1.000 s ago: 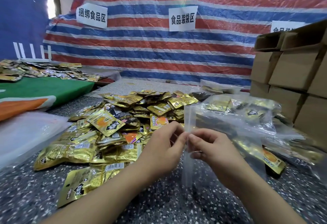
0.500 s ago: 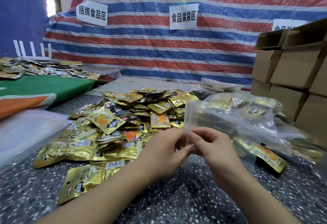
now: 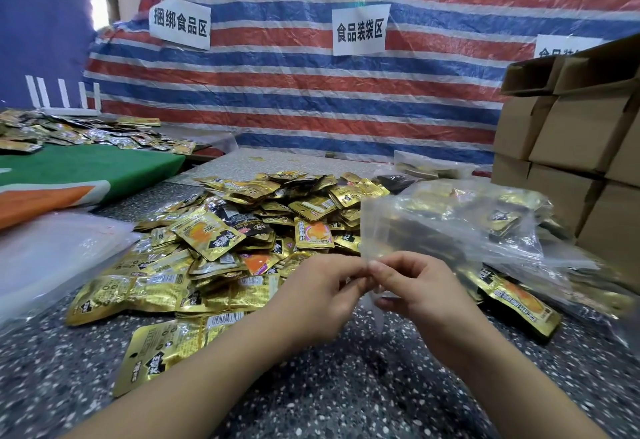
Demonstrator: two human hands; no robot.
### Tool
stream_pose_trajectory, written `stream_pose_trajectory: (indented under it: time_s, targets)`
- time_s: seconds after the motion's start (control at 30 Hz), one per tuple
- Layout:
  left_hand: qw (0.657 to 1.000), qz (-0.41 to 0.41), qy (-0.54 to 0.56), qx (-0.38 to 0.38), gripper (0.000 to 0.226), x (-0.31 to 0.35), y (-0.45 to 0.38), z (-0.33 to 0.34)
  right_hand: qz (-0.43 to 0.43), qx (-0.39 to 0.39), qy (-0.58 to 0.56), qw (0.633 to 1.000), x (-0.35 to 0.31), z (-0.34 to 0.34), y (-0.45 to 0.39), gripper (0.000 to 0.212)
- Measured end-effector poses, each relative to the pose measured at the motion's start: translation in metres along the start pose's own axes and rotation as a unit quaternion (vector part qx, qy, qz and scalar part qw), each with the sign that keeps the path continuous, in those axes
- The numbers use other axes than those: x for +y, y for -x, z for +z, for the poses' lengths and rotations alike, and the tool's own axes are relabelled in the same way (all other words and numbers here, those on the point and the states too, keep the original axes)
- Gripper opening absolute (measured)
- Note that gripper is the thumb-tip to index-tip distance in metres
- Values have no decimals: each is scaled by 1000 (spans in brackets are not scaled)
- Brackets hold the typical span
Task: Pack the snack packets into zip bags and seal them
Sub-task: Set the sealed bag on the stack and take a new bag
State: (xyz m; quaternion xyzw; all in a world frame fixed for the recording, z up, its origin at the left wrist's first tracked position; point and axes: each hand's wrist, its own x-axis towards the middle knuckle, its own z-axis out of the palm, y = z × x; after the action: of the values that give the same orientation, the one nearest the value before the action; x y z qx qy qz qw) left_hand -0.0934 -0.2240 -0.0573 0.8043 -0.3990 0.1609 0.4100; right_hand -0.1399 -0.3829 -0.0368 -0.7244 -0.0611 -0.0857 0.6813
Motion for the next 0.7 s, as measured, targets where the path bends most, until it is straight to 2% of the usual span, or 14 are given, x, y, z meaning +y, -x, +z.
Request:
stream_pose_trajectory:
  time_s: [0.17,0.3,0.47,0.53,0.6,0.63,0.7]
  targets:
    - [993,-54,105,-19,26,4,0,0,0,29,-9,1000,-1,0,-3,13]
    - [988,-100,120,1,29,11,-4,-5,-1,102,-37,994,-1,-4,-8,17]
    - [970,-174,136,100,28,8,-9,-16,-71,246,104,961,-2,-25,-12,17]
    - [973,-166,104,118,23,5,-8,-15,-90,249,131,955,0,-22,-10,18]
    - [982,-135,72,108,7,4,-6,-12,-96,236,156,954,2,-16,-8,20]
    - [986,-116,55,105,9,5,-5,-11,-99,230,165,954,3,-13,-8,20]
    - [994,-57,15,95,29,7,-2,-10,-101,229,173,952,3,-9,-9,23]
